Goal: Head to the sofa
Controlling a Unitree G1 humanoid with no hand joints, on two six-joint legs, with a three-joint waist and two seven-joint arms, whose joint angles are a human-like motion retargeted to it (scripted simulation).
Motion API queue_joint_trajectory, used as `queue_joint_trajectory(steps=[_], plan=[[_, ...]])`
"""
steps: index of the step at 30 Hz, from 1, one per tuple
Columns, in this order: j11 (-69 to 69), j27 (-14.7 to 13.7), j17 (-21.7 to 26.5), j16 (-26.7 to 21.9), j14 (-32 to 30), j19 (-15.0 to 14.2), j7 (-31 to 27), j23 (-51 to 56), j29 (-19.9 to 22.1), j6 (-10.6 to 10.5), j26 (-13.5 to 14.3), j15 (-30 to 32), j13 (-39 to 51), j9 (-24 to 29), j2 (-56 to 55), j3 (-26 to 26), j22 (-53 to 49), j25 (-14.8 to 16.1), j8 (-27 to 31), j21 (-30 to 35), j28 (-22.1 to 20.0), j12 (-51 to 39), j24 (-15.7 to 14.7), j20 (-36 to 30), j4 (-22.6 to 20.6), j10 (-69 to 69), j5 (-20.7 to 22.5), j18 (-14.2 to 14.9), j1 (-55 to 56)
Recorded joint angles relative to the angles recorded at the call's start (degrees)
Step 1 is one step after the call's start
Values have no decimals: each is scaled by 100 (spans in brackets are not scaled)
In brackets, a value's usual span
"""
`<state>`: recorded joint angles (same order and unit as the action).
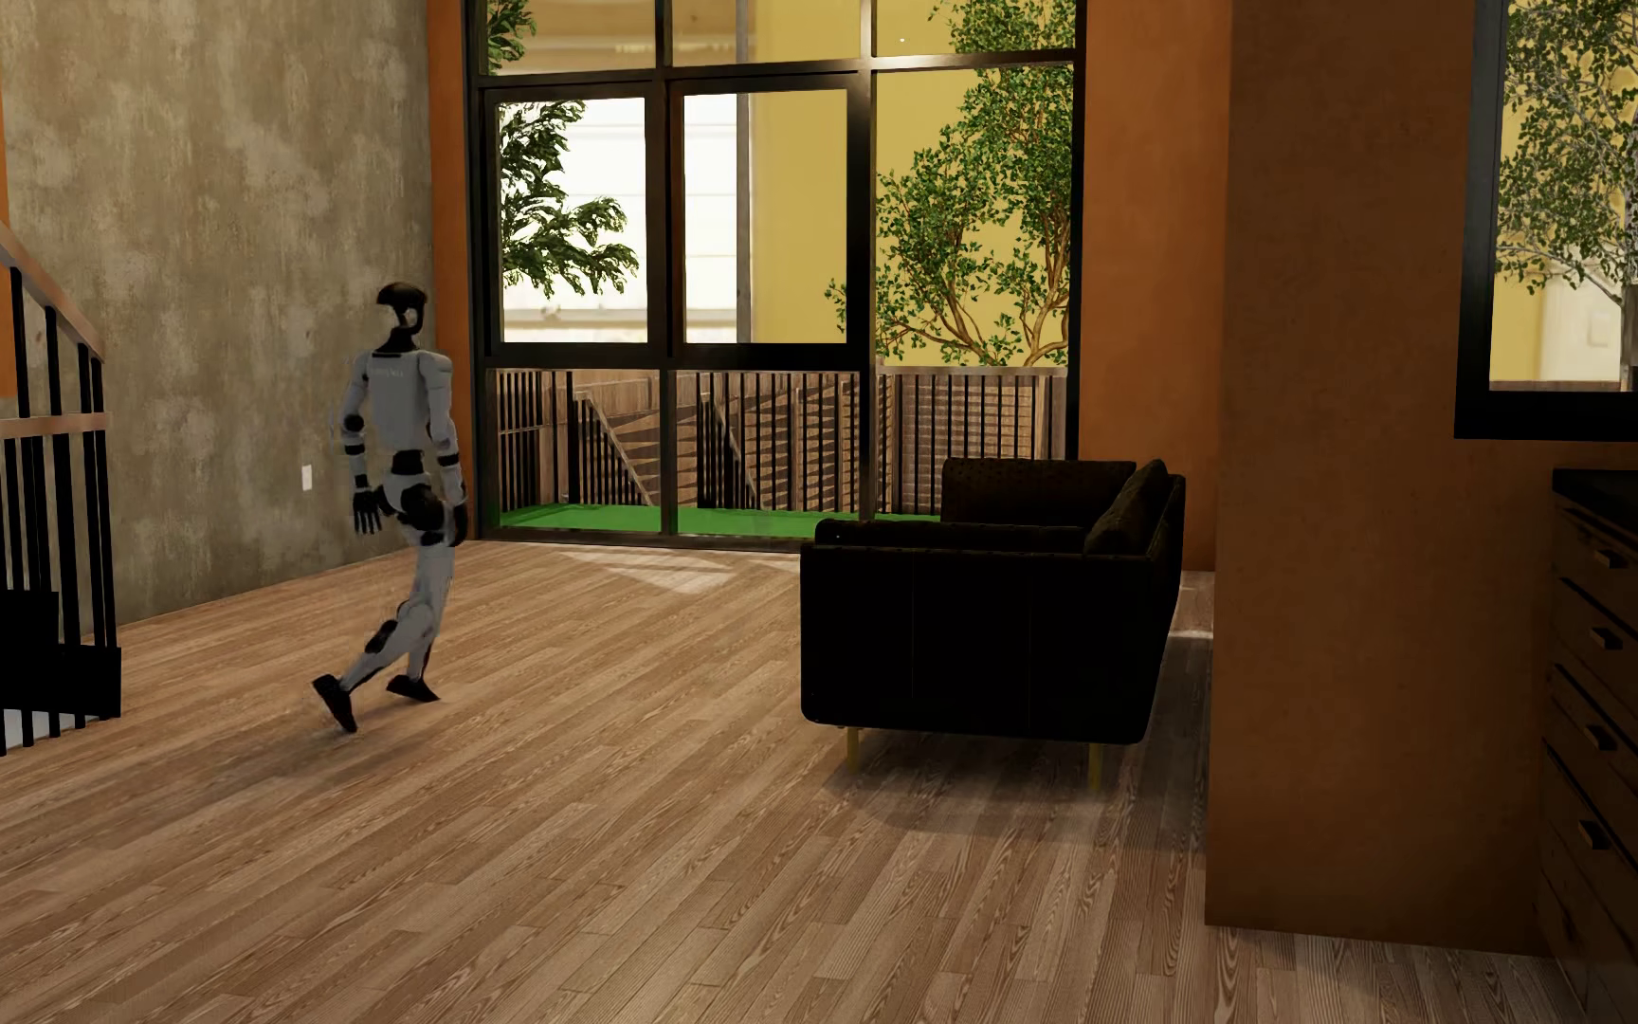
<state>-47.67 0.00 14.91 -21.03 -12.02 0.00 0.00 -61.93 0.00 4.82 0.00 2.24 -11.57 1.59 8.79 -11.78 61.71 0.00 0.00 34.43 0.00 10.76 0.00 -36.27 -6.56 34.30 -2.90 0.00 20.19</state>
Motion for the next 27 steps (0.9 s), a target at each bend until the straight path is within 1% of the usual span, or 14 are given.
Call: queue_joint_trajectory(steps=[2,5,7,10,12,13,15,17,18,19,21,22,24,27], plan=[[-1862,0,232,-114,671,0,0,38,0,91,0,510,-255,112,-1190,294,-425,0,0,612,0,-253,0,145,-106,-34,-133,0,-508],[-3067,0,426,-281,1545,0,0,552,0,65,0,-471,-763,260,-2601,968,-1023,0,0,-184,0,-562,0,847,-86,-178,223,0,-1371],[-2107,0,400,-366,1980,0,0,788,0,90,0,-516,-956,329,-3190,1457,-1439,0,0,-888,0,-770,0,1552,-27,-307,385,0,-1962],[941,0,253,-425,2626,0,0,875,0,68,0,-28,-1081,268,-3481,2016,-2080,0,0,-1394,0,-1186,0,2267,60,-518,381,0,-2659],[2350,0,95,-423,3120,0,0,703,0,108,0,-884,-1126,203,-3278,2209,-2447,0,0,-1421,0,-1527,0,2403,4,-711,261,0,-3200],[2321,0,17,-404,3289,0,0,568,0,116,0,-1375,-1132,139,-3247,2307,-2616,0,0,-1312,0,-1667,0,2392,-5,-740,186,0,-3398],[2184,0,-108,-294,3077,0,0,246,0,-12,0,-1180,-1133,-86,-3407,2559,-2905,0,0,-1052,0,-1773,0,2299,94,-590,80,0,-3485],[1977,0,-139,-60,2159,0,0,-134,0,-418,0,217,-1126,-329,-3642,2527,-2964,0,0,-830,0,-1565,0,2141,290,-331,299,0,-3460],[1829,0,-87,73,1502,0,0,-275,0,-654,0,577,-1094,-384,-3611,2383,-2848,0,0,-696,0,-1341,0,2036,397,-63,534,0,-3486],[1737,0,-12,175,712,0,0,-296,0,-837,0,545,-1053,-385,-3407,2269,-2656,0,0,-653,0,-1093,0,1872,512,413,736,0,-3423],[1797,0,122,204,-745,0,0,34,0,-1078,0,-151,-986,-324,-2742,2209,-2172,0,0,-932,0,-760,0,1128,830,1859,984,0,-2727],[1841,0,176,169,-996,0,0,271,0,-1159,0,-502,-923,-278,-2439,2138,-1925,0,0,-1103,0,-687,0,622,968,2643,1086,0,-2207],[1958,0,308,169,-404,0,0,677,0,-1217,0,-874,-655,-172,-1934,1715,-1358,0,0,-1288,0,-513,0,-44,1052,3905,1276,0,-1240],[2203,0,484,253,510,0,0,1019,0,-1079,0,-1275,-87,15,-1061,876,-298,0,0,-1422,0,-9,0,50,874,3713,1325,0,-307]])
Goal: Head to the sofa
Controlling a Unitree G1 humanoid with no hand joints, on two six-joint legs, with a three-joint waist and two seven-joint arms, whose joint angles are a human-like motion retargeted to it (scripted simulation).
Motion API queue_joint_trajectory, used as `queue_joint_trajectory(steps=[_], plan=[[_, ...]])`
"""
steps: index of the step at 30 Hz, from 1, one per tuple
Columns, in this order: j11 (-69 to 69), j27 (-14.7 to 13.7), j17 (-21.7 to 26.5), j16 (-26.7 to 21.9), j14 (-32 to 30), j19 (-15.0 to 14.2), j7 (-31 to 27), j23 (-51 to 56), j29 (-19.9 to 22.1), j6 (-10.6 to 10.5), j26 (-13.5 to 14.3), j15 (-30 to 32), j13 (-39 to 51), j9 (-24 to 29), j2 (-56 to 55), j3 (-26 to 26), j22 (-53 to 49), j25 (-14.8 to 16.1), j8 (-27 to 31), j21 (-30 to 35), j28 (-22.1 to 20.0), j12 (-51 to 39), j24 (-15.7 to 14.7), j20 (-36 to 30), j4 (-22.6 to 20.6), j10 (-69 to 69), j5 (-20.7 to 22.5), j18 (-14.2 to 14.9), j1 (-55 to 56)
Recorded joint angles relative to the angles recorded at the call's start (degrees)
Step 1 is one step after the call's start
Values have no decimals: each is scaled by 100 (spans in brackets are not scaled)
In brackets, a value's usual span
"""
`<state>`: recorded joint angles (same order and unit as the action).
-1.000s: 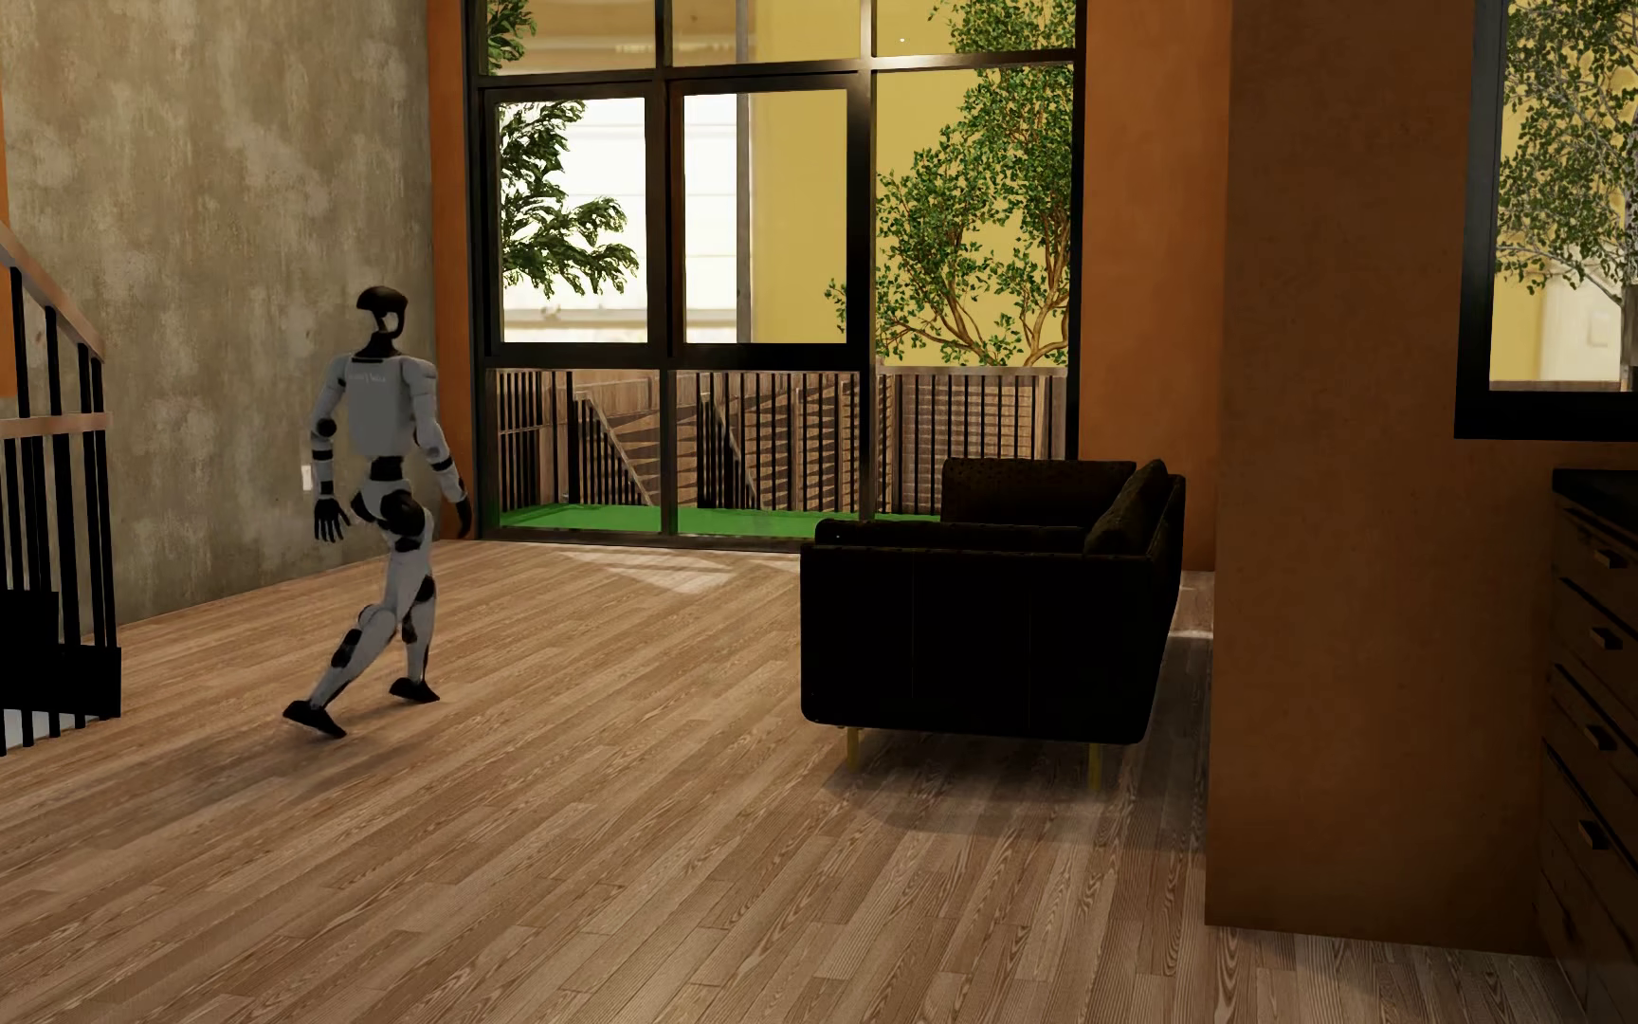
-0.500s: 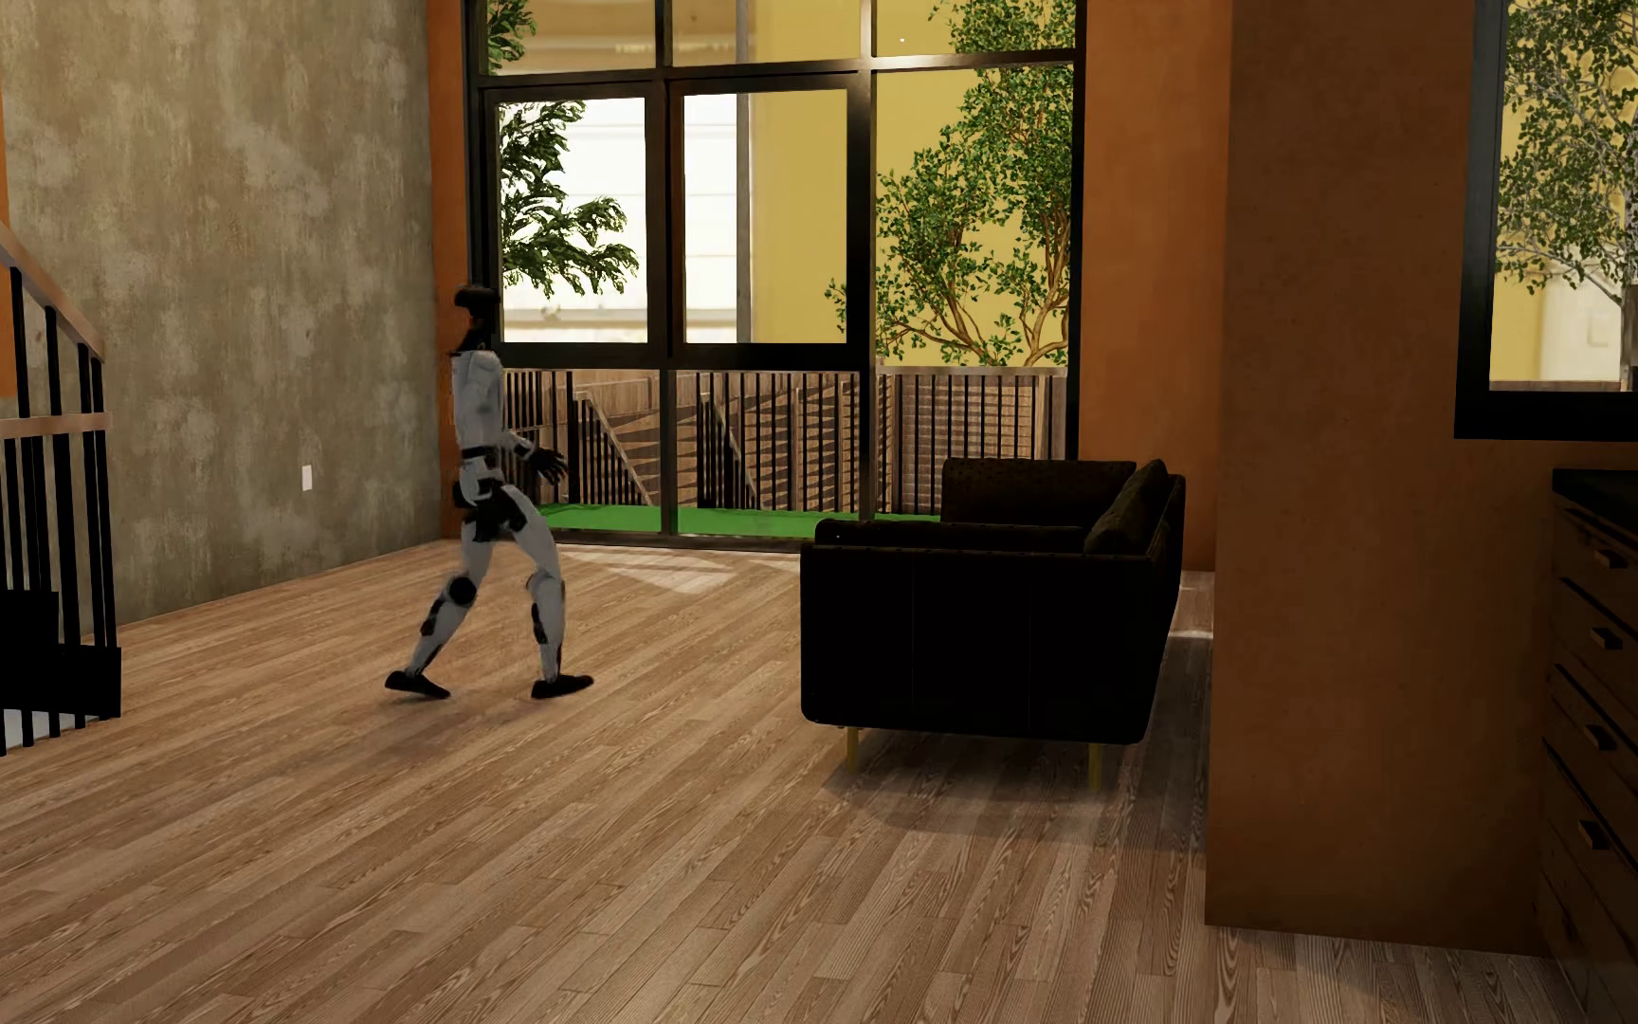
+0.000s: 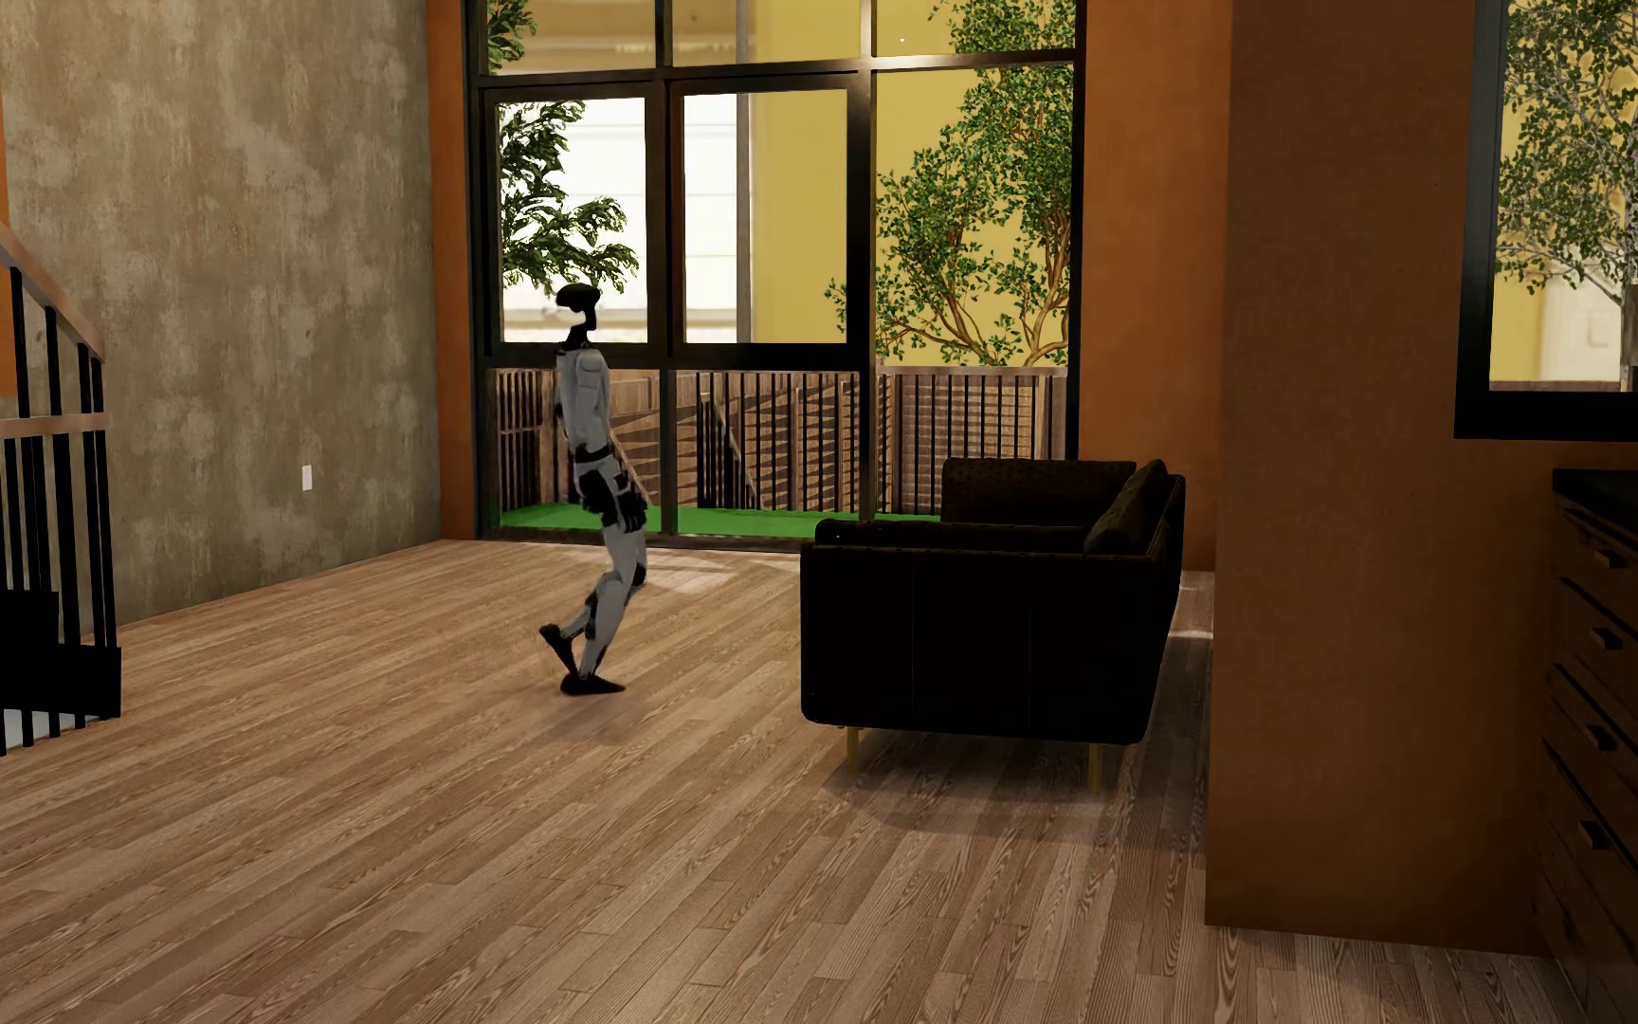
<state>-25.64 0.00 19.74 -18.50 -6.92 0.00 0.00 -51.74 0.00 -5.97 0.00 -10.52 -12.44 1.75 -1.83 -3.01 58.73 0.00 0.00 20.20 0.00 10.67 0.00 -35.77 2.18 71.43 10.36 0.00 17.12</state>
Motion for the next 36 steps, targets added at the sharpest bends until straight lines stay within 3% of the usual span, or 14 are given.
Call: queue_joint_trajectory(steps=[2,4,8,11,13,17,20,22,24,26,29,32,36], plan=[[29,0,-4,-82,70,0,0,175,0,154,0,-149,311,29,296,-613,350,0,0,-383,0,339,0,92,-130,-1357,-161,0,334],[26,0,32,-162,-295,0,0,484,0,181,0,-307,504,34,518,-1055,341,0,0,-720,0,644,0,85,-111,-2914,-306,0,431],[153,0,210,-86,-1170,0,0,1269,0,2,0,-738,454,16,1151,-1153,291,0,0,-943,0,992,0,236,-43,-4924,-503,0,248],[113,0,134,-107,-788,0,0,1195,0,-15,0,-937,133,-108,1413,-1077,211,0,0,-886,0,851,0,254,-137,-4905,-697,0,263],[50,0,36,-134,-1231,0,0,488,0,58,0,-868,-78,-256,1502,-1023,182,0,0,-519,0,645,0,360,-227,-4713,-917,0,296],[-695,0,-350,-283,-748,0,0,-1749,0,464,0,-2,-318,-273,1415,-766,30,0,0,979,0,-108,0,530,-570,-4274,-1451,0,-100],[-2633,0,-294,-459,-207,0,0,-1249,0,714,0,776,-692,-82,265,-666,-642,0,0,1917,0,-516,0,1225,-700,-4288,-1764,0,-663],[-4030,0,-356,-581,98,0,0,-914,0,835,0,1223,-763,49,-642,-289,-916,0,0,1531,0,-733,0,1643,-826,-4363,-1732,0,-922],[-4736,0,-507,-642,246,0,0,-679,0,862,0,928,-702,187,-1285,177,-833,0,0,789,0,-1029,0,1928,-856,-4470,-1549,0,-1198],[-4353,0,-569,-685,292,0,0,-299,0,840,0,531,-568,312,-1598,586,-744,0,0,495,0,-1336,0,1826,-818,-4497,-1439,0,-1371],[-2611,0,-442,-686,573,0,0,74,0,716,0,538,-217,505,-1533,938,-1011,0,0,741,0,-1680,0,1211,-735,-4257,-1312,0,-1264],[-1358,0,-304,-482,790,0,0,-245,0,552,0,547,75,618,-1203,888,-1473,0,0,850,0,-1769,0,792,-661,-4094,-1195,0,-1206],[-679,0,-390,-184,799,0,0,-648,0,597,0,450,100,370,-643,480,-1773,0,0,467,0,-1078,0,726,-640,-4481,-1174,0,-1683]])
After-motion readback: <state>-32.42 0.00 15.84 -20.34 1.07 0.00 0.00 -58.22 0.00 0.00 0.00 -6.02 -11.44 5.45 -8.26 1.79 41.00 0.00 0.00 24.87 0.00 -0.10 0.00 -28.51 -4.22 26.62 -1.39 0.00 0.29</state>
